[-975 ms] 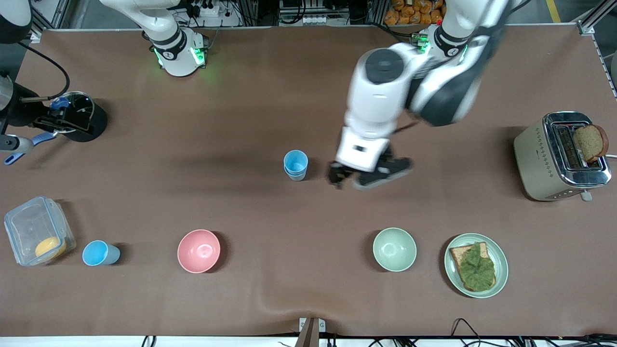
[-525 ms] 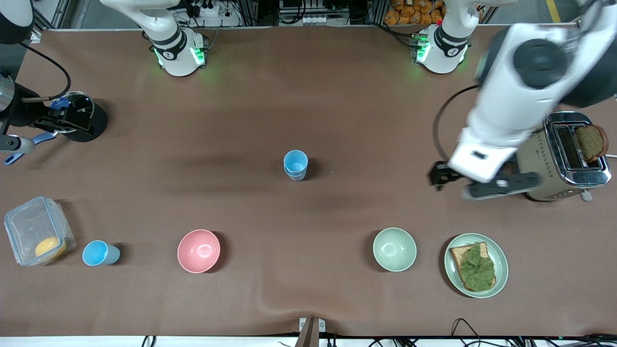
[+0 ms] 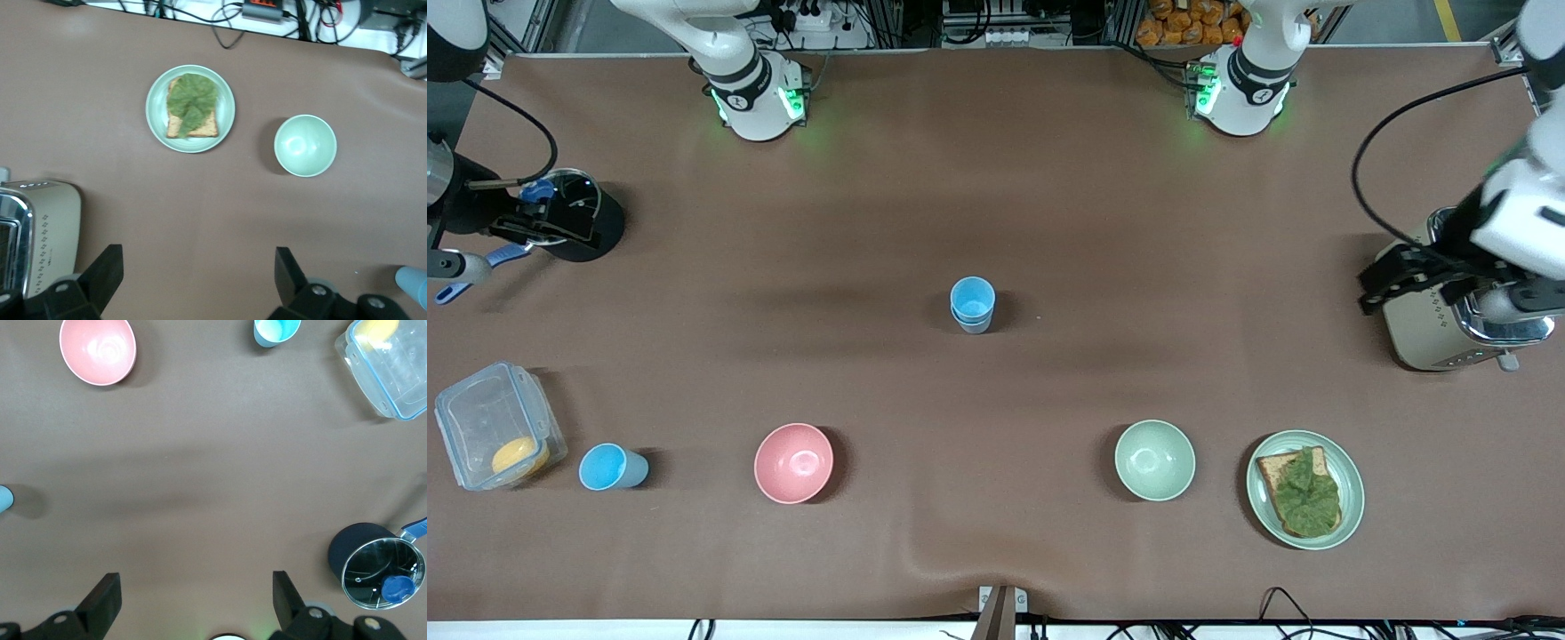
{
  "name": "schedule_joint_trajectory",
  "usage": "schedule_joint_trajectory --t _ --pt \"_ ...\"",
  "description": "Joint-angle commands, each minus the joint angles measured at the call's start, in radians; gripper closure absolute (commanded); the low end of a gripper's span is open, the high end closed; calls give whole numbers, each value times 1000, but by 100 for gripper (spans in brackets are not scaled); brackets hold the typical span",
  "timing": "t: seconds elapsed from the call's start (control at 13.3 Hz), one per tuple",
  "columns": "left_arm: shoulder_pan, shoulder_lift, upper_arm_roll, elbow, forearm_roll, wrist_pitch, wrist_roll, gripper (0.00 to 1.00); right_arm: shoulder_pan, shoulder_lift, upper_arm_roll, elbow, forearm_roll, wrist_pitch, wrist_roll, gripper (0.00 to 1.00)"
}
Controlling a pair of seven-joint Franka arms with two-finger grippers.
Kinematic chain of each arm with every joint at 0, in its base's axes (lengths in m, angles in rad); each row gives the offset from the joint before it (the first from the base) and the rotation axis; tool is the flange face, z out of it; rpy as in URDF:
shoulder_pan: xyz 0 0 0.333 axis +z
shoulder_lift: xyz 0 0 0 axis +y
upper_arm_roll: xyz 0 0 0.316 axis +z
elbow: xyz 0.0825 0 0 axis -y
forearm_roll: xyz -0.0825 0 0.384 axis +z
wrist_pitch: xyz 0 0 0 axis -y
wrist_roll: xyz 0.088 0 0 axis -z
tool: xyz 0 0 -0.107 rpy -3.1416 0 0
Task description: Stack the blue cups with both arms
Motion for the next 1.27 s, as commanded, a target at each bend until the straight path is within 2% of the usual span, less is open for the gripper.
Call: schedule_joint_trajectory --t 0.0,0.3,0.45,0.53,0.67,1.05,1.2 --pt "17 -16 -2 -25 -25 -7 87 0 -24 8 19 21 -2 -12 0 0" --pt "4 -52 64 -27 -25 -110 152 0 -25 8 17 21 -2 -12 0 0" --pt "-5 -75 73 -65 -56 -157 153 0 -25 8 17 21 -2 -12 0 0" --pt "-19 -81 90 -68 -57 -156 156 0 -25 8 17 21 -2 -12 0 0" --pt "-77 -119 173 -122 -59 -156 202 0 -27 8 16 21 -2 -12 -1 0" --pt "-141 -116 230 -117 -50 -156 193 0 -27 8 16 21 -2 -14 -1 0" --pt "-141 -112 230 -94 -42 -157 195 0 -27 8 16 21 -1 -14 -1 0"
